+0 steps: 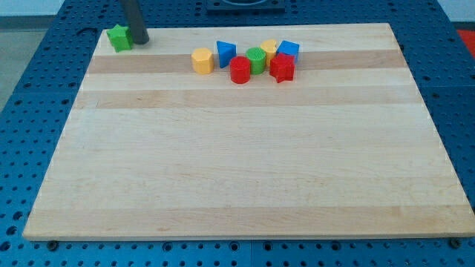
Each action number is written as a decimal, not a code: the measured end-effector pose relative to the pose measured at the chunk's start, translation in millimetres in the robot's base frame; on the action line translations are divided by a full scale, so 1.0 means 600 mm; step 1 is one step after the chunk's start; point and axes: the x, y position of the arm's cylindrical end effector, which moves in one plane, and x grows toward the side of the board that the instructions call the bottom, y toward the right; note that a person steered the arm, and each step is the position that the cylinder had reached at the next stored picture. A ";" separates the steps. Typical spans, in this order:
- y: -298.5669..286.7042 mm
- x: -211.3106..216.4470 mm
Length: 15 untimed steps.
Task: Move blue cube along with yellow heart up a bit
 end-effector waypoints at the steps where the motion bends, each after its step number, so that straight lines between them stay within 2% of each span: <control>1: 0.071 -0.003; 2: 0.170 -0.003; 5: 0.553 -0.034; 6: 0.598 0.017; 8: 0.577 0.107; 9: 0.553 0.125; 11: 0.491 0.113; 15: 0.474 0.041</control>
